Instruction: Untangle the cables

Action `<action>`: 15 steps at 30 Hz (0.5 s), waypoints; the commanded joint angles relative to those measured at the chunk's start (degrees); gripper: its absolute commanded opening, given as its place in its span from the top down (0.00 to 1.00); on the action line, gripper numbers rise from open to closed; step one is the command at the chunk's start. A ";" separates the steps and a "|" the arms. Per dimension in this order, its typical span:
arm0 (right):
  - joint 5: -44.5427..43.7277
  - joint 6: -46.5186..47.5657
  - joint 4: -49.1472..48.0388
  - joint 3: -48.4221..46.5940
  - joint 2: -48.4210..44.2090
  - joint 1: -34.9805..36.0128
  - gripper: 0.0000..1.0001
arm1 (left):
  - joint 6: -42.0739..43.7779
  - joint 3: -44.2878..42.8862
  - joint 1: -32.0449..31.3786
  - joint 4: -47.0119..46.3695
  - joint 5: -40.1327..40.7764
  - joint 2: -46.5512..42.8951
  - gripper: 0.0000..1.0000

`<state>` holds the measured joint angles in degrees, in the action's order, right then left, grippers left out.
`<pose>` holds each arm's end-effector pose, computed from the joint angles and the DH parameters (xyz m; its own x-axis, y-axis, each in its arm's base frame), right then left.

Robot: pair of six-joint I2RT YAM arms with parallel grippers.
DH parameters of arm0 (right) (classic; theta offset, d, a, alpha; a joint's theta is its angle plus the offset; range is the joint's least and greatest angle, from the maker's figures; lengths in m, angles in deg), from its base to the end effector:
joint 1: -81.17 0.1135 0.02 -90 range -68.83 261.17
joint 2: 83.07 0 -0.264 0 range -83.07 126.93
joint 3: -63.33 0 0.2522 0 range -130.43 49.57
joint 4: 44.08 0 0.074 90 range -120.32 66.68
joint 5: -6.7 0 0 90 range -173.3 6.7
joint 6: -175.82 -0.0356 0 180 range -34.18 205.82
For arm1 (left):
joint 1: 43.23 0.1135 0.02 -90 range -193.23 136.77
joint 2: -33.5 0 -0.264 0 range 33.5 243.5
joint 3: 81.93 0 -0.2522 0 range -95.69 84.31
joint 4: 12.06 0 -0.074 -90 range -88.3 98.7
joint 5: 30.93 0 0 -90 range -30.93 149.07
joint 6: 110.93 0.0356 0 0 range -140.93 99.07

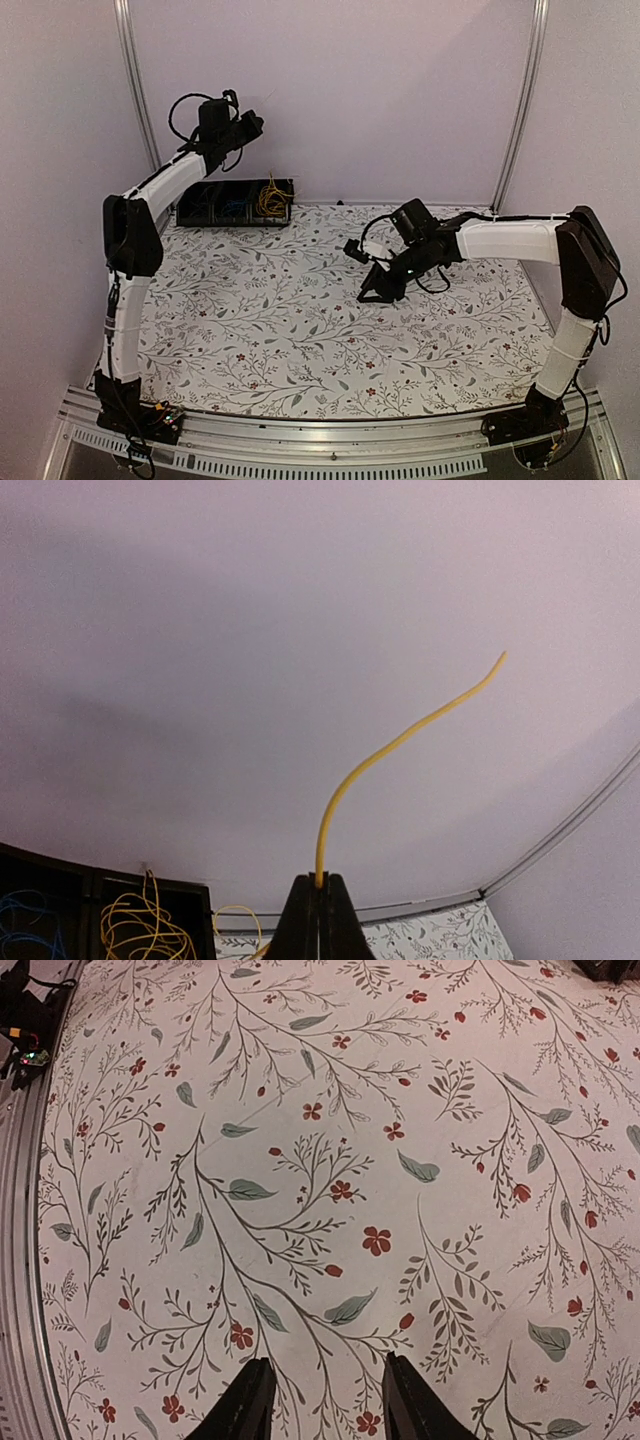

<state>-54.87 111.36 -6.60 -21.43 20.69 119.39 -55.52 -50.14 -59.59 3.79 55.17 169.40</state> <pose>0.2876 0.2480 0.2000 -0.2674 -0.6931 -0.6694 -0.9597 0.2542 0.1200 0.5417 -0.1616 0.3442 -0.2453 -0.5183 -0.8193 0.2513 0.7822 -0.5701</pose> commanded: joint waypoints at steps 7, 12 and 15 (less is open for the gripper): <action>-1.51 1.96 1.38 -2.47 0.70 -0.25 0.59 | 0.48 -1.08 2.29 -4.19 3.64 8.20 1.00; -1.44 2.13 1.66 -1.68 0.88 -0.25 0.59 | -0.43 0.26 3.77 -5.16 5.65 8.45 1.00; -1.48 2.15 1.59 -0.74 0.59 -0.25 0.59 | -1.46 0.93 4.73 -6.57 4.42 6.79 1.00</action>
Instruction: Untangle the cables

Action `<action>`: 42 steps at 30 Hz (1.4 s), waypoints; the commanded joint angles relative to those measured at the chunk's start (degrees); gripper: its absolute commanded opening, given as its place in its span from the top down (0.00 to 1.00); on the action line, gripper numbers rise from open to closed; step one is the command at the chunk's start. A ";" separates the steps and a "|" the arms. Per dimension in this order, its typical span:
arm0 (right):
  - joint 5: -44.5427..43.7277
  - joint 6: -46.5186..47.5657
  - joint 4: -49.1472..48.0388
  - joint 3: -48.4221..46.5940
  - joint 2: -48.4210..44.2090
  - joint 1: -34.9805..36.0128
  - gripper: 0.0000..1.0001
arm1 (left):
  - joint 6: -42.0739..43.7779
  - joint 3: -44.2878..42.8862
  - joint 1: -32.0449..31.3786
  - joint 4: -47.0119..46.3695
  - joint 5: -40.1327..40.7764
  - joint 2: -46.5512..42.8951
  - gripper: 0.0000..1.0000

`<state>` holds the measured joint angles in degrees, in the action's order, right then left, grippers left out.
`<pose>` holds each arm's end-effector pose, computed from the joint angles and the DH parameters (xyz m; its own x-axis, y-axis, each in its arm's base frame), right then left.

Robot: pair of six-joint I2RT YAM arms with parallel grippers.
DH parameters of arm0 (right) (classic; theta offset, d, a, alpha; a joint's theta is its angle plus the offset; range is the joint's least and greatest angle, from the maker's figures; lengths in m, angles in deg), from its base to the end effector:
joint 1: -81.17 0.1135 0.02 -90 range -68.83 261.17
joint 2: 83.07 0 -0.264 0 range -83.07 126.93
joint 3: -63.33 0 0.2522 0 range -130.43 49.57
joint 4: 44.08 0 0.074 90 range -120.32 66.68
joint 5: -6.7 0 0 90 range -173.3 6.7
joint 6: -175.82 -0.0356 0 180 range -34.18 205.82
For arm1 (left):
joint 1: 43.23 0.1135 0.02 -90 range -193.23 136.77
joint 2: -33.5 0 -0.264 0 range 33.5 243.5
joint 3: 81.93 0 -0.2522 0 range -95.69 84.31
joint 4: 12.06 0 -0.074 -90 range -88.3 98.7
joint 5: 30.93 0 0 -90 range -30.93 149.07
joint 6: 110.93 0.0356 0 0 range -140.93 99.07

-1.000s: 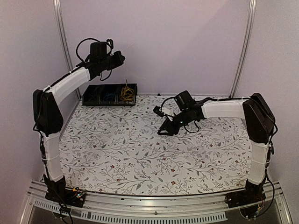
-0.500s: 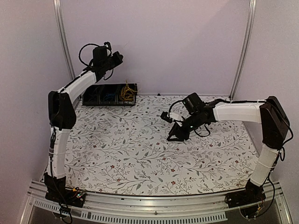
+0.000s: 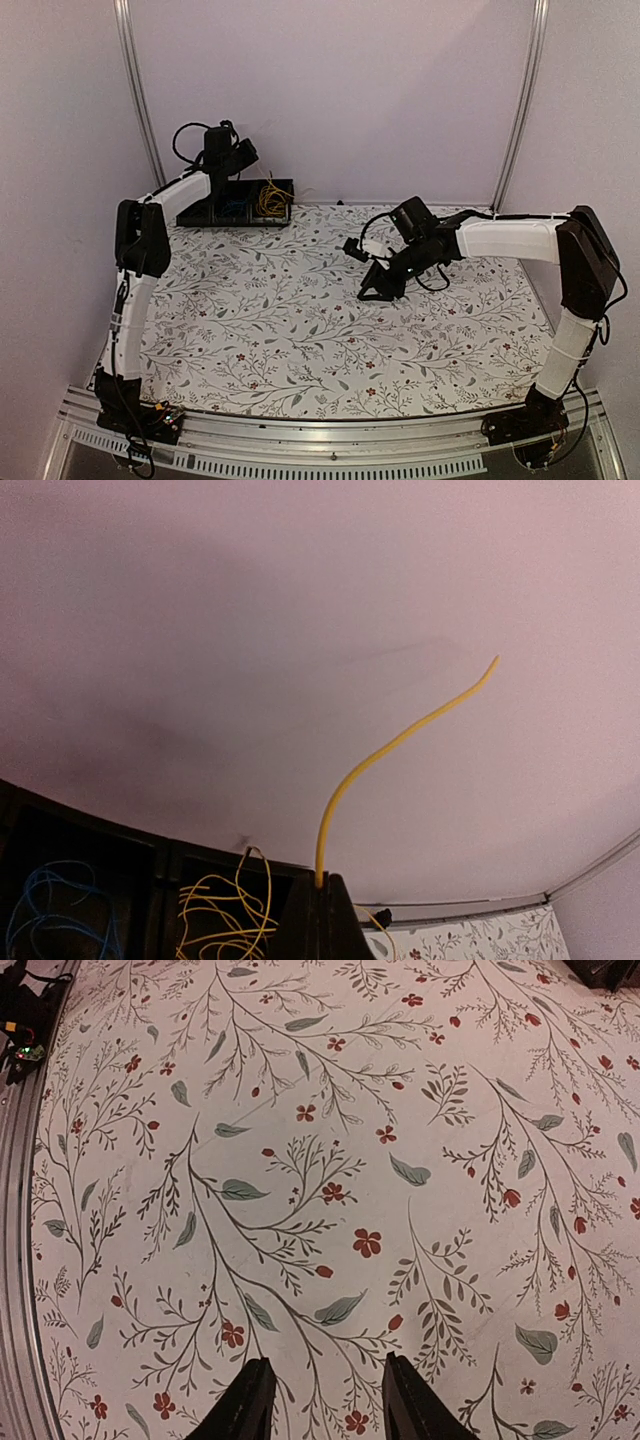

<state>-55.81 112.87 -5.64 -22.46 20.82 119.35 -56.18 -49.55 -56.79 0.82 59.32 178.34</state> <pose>0.2896 0.2486 0.2033 -0.2437 -0.7049 -0.6662 -0.9648 0.2464 0.0922 0.5791 -0.1395 0.2585 -0.2721 -0.5281 -0.8044 0.0897 0.8184 -0.5676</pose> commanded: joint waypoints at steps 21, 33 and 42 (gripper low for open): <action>0.37 0.37 0.84 -2.65 2.45 -0.20 0.58 | -8.36 -5.38 2.63 -11.19 -13.88 -7.89 1.00; 0.71 0.12 0.84 -3.93 3.48 -0.20 0.59 | -3.57 -3.58 2.86 -8.53 -7.92 -10.34 1.00; 0.47 0.08 0.84 -2.92 3.24 -0.19 0.58 | -1.21 -1.55 3.02 -7.46 -5.83 -9.03 1.00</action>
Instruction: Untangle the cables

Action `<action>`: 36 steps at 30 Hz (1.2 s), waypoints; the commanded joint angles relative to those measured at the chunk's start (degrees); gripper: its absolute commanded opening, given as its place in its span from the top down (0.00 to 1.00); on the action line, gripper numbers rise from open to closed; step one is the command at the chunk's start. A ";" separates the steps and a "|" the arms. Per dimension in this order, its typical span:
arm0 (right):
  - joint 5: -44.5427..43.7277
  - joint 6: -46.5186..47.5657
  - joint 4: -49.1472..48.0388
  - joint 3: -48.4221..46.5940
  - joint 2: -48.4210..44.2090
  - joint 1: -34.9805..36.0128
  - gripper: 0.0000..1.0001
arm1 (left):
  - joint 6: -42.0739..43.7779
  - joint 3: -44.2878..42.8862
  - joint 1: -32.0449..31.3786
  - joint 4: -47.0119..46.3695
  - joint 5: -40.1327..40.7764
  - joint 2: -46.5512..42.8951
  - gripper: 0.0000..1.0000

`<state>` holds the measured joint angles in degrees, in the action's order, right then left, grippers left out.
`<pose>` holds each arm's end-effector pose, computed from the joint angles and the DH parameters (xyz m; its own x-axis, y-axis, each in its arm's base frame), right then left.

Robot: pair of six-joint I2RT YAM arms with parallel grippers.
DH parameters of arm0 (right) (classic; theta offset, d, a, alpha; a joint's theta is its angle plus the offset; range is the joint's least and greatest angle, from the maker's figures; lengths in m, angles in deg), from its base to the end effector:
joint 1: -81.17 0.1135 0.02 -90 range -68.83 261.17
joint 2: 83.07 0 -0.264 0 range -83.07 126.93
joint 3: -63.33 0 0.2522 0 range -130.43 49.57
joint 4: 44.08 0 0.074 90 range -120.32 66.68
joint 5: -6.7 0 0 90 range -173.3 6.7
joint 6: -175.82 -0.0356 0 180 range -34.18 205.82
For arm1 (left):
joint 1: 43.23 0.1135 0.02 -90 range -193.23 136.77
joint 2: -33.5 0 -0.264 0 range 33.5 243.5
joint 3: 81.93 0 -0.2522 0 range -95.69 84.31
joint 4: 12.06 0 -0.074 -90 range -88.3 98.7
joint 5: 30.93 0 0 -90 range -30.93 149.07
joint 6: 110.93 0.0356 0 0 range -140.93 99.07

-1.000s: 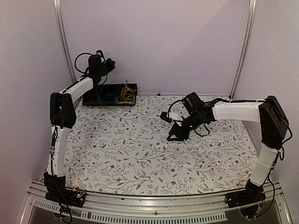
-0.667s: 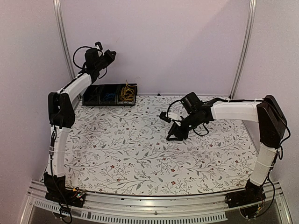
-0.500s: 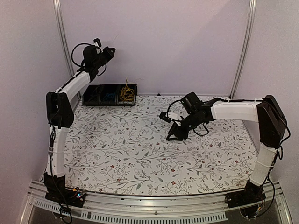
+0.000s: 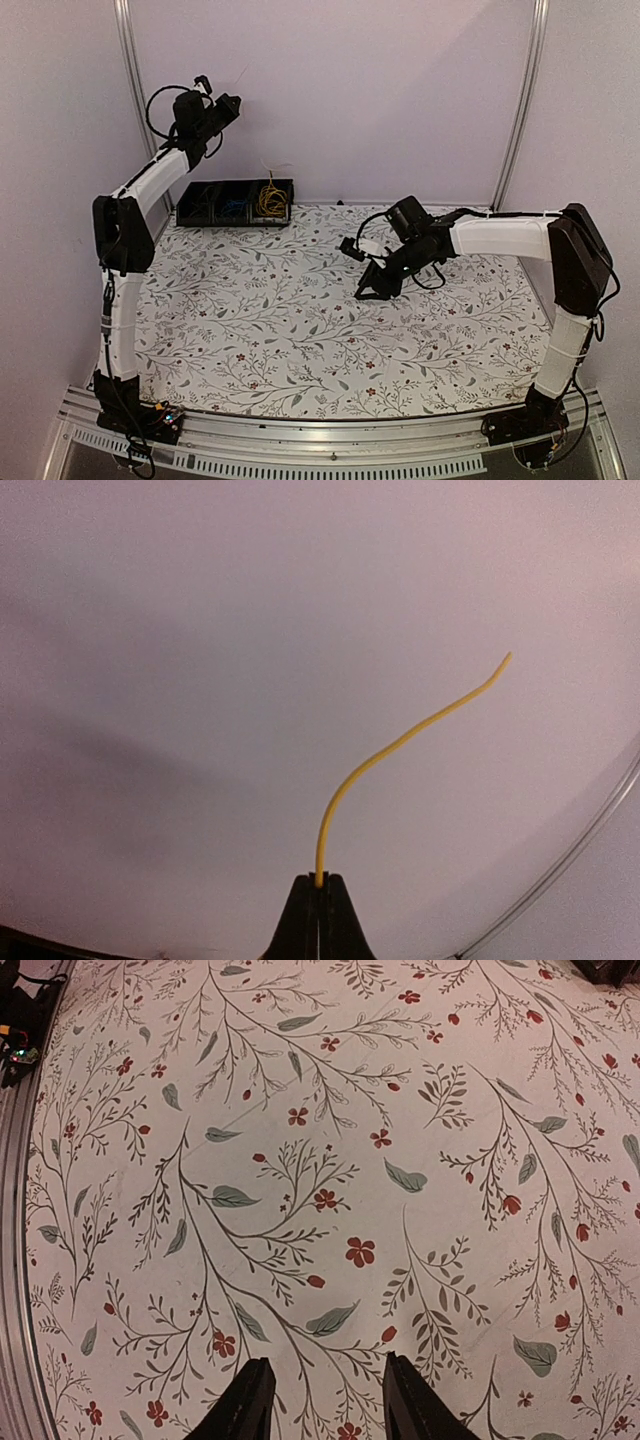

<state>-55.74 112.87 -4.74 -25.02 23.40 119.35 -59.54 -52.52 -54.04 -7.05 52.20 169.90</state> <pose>0.2974 0.2548 0.1992 -0.2520 -0.7111 -0.6564 -0.9636 0.2467 0.1028 0.5528 -0.1099 0.3748 -0.0661 -0.6181 -0.7833 0.3339 0.7261 -0.6011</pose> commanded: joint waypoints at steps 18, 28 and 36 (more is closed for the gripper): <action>0.05 0.11 0.55 -0.64 2.71 -0.20 0.58 | 6.07 4.23 0.15 -1.05 3.83 8.03 1.00; 0.35 0.15 1.88 -0.18 3.65 -0.20 0.59 | 5.74 2.53 -2.75 -3.77 5.04 16.79 1.00; 1.99 -1.01 1.66 -0.57 4.16 -0.20 0.59 | 4.57 3.92 -5.95 -0.06 11.05 18.70 1.00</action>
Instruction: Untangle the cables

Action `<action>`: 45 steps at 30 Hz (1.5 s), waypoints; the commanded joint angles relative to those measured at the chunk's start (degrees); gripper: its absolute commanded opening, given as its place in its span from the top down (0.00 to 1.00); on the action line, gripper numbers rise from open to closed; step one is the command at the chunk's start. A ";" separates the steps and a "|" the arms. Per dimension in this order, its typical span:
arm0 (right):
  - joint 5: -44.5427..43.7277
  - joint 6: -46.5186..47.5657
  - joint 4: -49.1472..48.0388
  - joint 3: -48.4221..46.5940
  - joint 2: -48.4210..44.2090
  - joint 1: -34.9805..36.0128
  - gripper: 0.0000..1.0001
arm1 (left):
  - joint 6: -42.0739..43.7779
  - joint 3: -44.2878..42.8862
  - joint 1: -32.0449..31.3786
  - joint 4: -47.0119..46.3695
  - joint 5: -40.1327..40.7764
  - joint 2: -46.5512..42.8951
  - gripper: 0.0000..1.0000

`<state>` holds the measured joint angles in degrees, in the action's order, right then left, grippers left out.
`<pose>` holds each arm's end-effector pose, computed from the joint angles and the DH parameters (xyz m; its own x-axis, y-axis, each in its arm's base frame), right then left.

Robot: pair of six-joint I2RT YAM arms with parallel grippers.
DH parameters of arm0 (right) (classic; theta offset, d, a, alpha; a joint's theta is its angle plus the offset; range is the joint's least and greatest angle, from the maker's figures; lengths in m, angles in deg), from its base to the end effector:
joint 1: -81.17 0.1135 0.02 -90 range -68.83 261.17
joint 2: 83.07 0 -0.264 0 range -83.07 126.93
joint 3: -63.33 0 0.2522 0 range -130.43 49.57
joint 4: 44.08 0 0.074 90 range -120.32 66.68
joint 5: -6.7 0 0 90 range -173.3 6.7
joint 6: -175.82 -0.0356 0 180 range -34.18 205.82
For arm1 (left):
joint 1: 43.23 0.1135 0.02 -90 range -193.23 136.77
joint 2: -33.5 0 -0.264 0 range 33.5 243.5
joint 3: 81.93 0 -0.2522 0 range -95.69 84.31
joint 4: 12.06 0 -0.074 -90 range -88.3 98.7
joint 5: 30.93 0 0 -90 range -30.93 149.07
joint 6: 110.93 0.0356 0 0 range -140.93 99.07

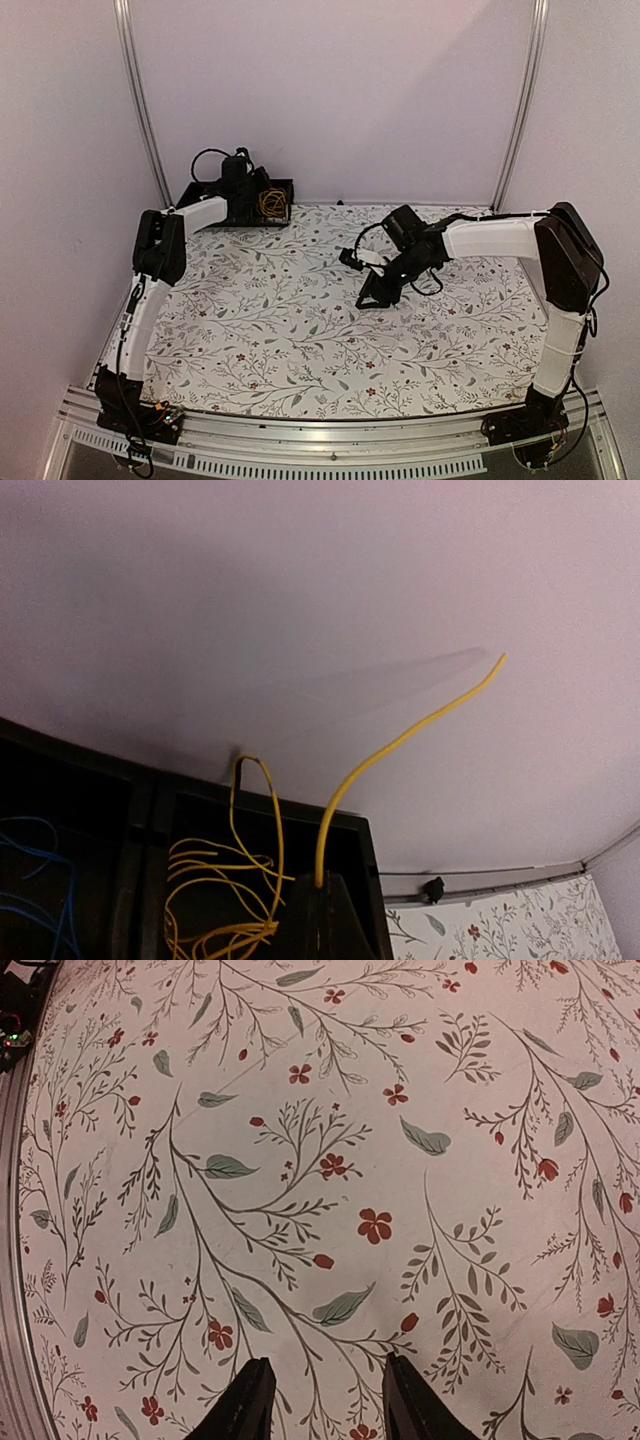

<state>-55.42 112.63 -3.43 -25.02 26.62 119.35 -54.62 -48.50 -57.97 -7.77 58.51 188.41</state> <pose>0.2989 0.2563 0.1772 -0.2951 -0.7392 -0.6054 -0.9547 0.2528 0.1567 0.5952 -0.1570 0.1649 -0.3222 -0.4888 -0.8107 0.1021 0.8335 -0.5431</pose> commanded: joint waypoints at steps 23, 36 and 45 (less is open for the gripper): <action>1.49 -0.94 -0.04 -1.22 1.46 -0.16 0.58 | -10.08 8.44 -3.54 10.71 10.42 -5.28 0.73; 2.33 1.38 7.22 -10.31 -1.92 -4.75 0.58 | -0.46 16.87 -3.59 21.23 9.62 -25.69 0.42; 1.49 -4.42 4.17 -21.29 -8.00 -13.26 0.42 | 17.07 38.80 -3.68 25.14 5.96 -50.47 0.00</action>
<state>-53.80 111.14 2.50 -41.23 23.03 108.64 -47.98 -19.04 -61.32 14.11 65.79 146.54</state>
